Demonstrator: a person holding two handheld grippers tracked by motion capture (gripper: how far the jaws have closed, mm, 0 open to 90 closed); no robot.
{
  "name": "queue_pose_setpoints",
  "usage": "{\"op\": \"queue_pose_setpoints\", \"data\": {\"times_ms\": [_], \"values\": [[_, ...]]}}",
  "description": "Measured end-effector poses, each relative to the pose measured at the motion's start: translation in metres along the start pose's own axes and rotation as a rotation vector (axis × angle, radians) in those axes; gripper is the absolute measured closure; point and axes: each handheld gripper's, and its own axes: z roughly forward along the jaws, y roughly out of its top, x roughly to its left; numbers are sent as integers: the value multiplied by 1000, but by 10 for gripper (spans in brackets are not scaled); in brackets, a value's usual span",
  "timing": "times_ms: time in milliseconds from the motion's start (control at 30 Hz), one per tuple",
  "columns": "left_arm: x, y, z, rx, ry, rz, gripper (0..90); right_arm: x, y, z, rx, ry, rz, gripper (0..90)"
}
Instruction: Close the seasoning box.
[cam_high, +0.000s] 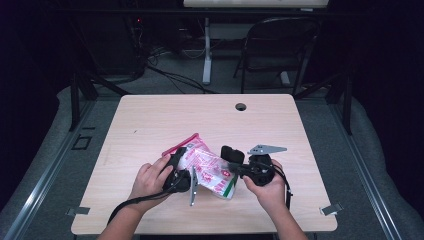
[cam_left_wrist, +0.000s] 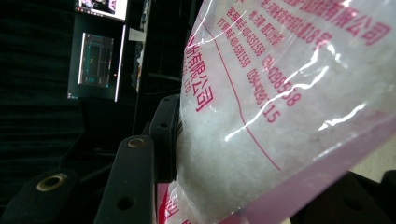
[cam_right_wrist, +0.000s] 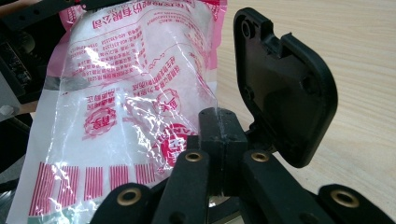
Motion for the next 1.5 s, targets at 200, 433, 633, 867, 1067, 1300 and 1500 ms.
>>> {"op": "queue_pose_setpoints", "data": {"times_ms": [200, 433, 633, 867, 1067, 1300, 1500], "values": [[0, 0, -1, -5, 8, 13, 601, 0, 0, 0, 1, 0, 0, 900], [0, 1, -4, -6, 24, 37, 604, 0, 0, 0, -2, 0, 2, 900], [-1, 2, -6, -5, 38, 54, 606, -1, 0, 0, -4, -2, 2, 900], [0, 4, -9, 0, 60, 77, 609, -1, 0, 0, -3, -2, 1, 900], [0, 4, -10, -2, 72, 85, 610, -1, 0, 1, 4, -2, -4, 900], [0, 4, -10, 4, 77, 88, 613, -1, 1, 2, 0, -2, -3, 900], [1, 6, -12, 4, 87, 101, 614, -2, 1, 2, -3, -5, -2, 900]]}}
